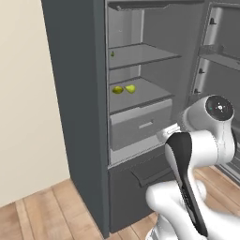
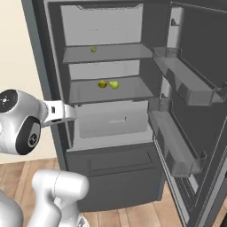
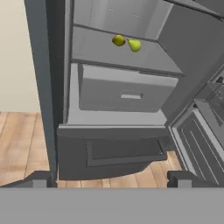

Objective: Place the pear in the correct fridge rack based on whether it is a fruit or vegetable. Finally, close the fridge door.

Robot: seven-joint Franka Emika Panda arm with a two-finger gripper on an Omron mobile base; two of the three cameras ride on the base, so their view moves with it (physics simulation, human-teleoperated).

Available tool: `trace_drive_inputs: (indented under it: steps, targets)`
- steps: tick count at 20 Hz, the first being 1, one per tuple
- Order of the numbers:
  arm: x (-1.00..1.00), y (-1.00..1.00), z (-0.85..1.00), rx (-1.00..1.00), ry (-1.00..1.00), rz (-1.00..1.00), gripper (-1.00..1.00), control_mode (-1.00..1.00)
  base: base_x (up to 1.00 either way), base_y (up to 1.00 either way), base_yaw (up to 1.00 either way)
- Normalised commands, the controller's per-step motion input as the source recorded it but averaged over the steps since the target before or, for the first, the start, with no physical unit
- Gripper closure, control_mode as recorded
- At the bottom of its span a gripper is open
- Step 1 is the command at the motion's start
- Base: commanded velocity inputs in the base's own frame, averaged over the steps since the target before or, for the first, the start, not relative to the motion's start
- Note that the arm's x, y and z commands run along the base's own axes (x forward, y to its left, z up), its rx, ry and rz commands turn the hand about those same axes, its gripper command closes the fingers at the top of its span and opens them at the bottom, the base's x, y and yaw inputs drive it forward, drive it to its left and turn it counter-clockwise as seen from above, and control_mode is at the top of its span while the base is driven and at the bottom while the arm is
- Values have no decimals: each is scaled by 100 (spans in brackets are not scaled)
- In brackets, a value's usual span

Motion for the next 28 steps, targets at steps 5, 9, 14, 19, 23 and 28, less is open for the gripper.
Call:
trace_drive_inputs:
  steps: [5, 9, 14, 19, 23, 28]
  targets:
    - [0, 0, 0, 0, 0, 0, -100, 100, -25, -36, -15]
    - [0, 0, 0, 0, 0, 0, -100, 100, -36, -48, -18]
    - [0, 0, 0, 0, 0, 0, -100, 100, -34, -55, -23]
    - [0, 0, 0, 0, 0, 0, -100, 100, 0, -42, -23]
    - [0, 0, 0, 0, 0, 0, -100, 100, 0, -29, -17]
    - [0, 0, 0, 0, 0, 0, -100, 100, -13, -32, -15]
